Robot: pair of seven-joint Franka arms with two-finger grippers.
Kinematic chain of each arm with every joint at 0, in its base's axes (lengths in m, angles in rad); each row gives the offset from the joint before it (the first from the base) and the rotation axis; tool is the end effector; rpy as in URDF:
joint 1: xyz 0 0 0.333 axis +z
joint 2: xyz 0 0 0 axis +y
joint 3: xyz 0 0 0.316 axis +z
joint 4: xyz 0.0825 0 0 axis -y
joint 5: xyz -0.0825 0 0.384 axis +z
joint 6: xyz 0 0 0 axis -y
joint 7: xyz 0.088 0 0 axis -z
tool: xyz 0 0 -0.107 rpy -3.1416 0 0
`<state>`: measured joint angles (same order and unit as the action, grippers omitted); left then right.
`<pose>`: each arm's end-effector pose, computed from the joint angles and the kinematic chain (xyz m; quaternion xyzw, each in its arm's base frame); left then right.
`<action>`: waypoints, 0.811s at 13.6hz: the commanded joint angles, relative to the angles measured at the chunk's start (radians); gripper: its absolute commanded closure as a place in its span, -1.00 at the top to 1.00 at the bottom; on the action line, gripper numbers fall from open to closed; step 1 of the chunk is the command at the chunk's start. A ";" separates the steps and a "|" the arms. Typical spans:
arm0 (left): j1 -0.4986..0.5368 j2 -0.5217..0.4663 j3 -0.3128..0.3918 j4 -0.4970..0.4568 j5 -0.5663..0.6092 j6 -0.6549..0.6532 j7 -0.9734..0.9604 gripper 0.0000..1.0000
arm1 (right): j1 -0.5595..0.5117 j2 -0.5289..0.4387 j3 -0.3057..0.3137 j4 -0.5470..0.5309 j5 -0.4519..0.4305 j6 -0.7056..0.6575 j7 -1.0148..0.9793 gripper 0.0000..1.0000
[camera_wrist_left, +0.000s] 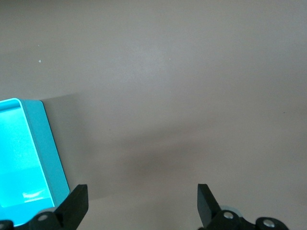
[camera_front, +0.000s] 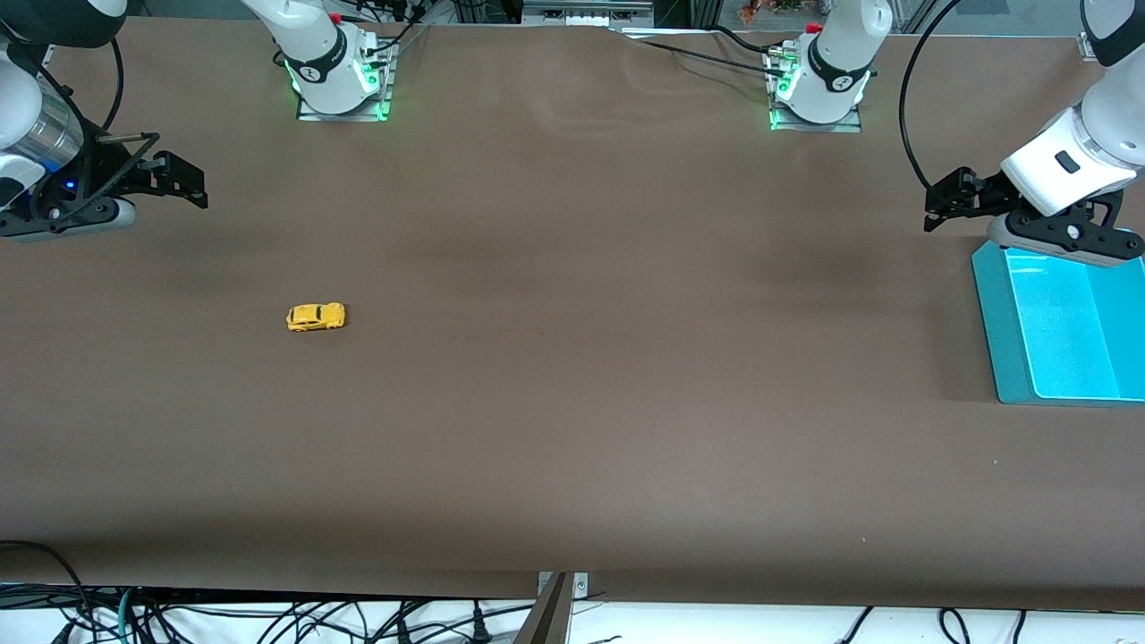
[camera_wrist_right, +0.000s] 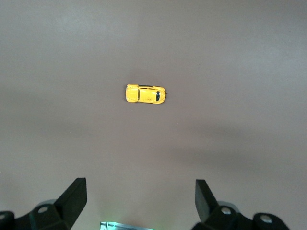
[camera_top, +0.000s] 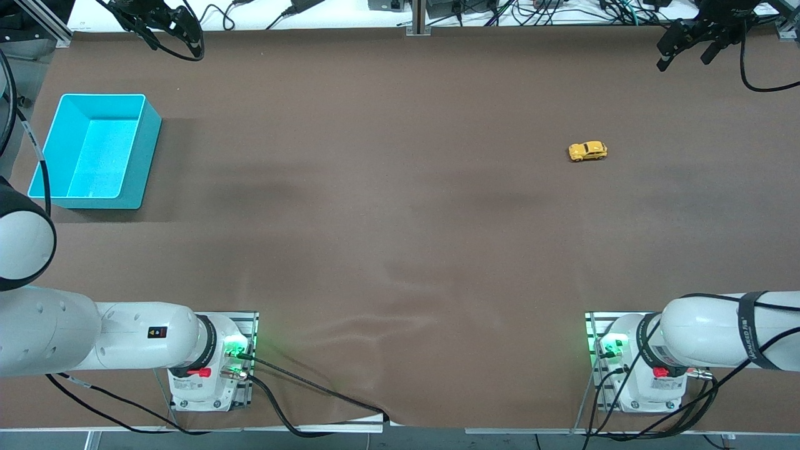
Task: Wind and store yellow beetle car
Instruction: 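Move the right gripper down over the yellow beetle car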
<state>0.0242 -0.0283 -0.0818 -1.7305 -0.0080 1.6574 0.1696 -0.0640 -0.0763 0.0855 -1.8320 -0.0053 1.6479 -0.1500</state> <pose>0.5472 -0.0329 0.5718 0.9934 -0.1129 -0.0223 0.0041 0.5267 0.0121 0.5489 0.9949 0.0856 -0.0543 0.0024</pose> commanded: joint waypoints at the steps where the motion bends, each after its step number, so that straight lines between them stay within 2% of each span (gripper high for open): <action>1: 0.006 0.008 -0.006 0.020 0.014 -0.019 0.011 1.00 | -0.010 -0.008 0.010 -0.029 -0.010 0.030 0.007 1.00; 4: 0.006 0.010 -0.006 0.022 0.014 -0.019 0.011 1.00 | -0.008 0.003 0.013 -0.123 -0.012 0.140 -0.052 1.00; 7: -0.001 0.007 -0.006 0.022 0.014 -0.019 0.011 1.00 | -0.010 0.023 0.014 -0.257 -0.012 0.329 -0.138 1.00; 9: 0.000 0.008 -0.006 0.022 0.014 -0.019 0.011 1.00 | -0.008 0.059 0.019 -0.315 -0.013 0.421 -0.283 1.00; 11: 0.000 0.008 -0.004 0.023 0.016 -0.019 0.011 1.00 | -0.008 0.102 0.045 -0.335 -0.012 0.450 -0.476 1.00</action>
<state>0.0233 -0.0282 -0.0825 -1.7305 -0.0080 1.6574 0.1697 -0.0635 0.0102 0.1012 -2.1424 -0.0086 2.0634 -0.4854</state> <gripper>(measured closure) 0.000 0.000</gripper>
